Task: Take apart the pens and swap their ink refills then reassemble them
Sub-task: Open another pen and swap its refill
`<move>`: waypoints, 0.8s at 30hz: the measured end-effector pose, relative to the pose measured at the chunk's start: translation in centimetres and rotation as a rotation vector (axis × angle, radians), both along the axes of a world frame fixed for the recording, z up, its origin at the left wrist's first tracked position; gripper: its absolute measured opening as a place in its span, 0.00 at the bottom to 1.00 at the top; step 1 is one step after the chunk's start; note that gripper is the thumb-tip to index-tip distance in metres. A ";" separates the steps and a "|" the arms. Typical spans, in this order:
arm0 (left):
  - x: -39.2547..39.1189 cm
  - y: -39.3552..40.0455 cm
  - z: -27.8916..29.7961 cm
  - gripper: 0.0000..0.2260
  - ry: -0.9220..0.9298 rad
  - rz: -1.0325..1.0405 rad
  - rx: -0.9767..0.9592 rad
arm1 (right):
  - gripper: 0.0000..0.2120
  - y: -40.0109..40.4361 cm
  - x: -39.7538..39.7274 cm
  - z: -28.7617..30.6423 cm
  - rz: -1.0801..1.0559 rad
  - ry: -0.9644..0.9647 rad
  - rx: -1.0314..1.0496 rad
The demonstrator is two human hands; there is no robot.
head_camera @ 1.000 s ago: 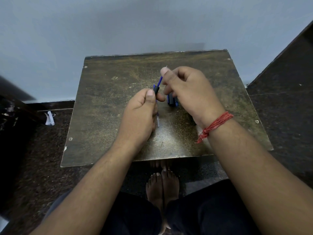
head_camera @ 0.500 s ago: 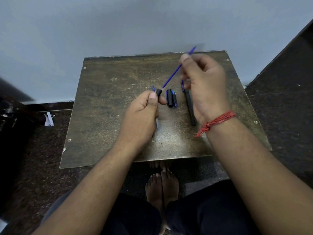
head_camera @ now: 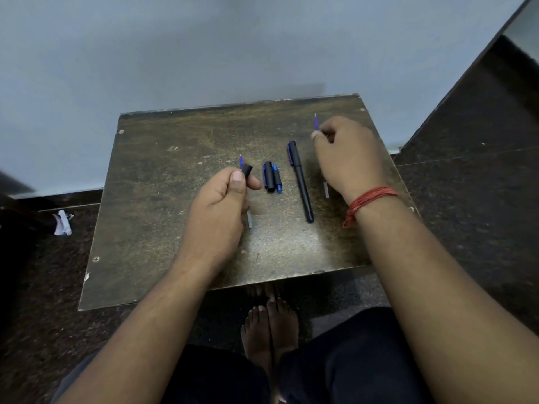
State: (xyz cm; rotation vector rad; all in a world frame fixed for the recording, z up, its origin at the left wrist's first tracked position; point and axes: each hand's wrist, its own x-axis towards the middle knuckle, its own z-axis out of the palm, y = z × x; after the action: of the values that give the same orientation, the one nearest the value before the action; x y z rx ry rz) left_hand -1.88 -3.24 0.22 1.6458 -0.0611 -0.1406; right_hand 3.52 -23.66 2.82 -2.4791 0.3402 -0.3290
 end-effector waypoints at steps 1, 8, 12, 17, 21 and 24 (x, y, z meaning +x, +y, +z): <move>0.0 0.0 0.0 0.15 -0.001 0.001 0.008 | 0.10 0.1 0.0 -0.1 0.005 0.030 -0.072; 0.0 0.0 -0.1 0.15 0.007 0.002 0.024 | 0.11 0.5 0.1 -0.2 0.031 0.133 -0.288; 0.0 0.0 0.0 0.15 0.005 0.005 0.015 | 0.10 0.4 0.1 -0.3 0.030 0.174 -0.262; 0.0 -0.1 0.2 0.15 0.002 0.029 0.017 | 0.09 0.6 -0.1 -0.1 0.018 0.089 -0.208; 0.2 0.4 0.5 0.15 0.001 0.133 0.051 | 0.08 2.1 -0.6 0.6 0.091 -0.009 -0.125; 0.6 0.7 0.7 0.15 0.028 0.238 -0.007 | 0.08 4.2 -1.3 1.0 0.224 -0.017 -0.157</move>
State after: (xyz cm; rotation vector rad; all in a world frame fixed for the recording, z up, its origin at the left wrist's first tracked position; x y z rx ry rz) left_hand -1.28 -2.52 0.91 1.6299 0.1556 0.0184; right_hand 2.24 -19.45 3.78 -2.6349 0.0285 -0.2924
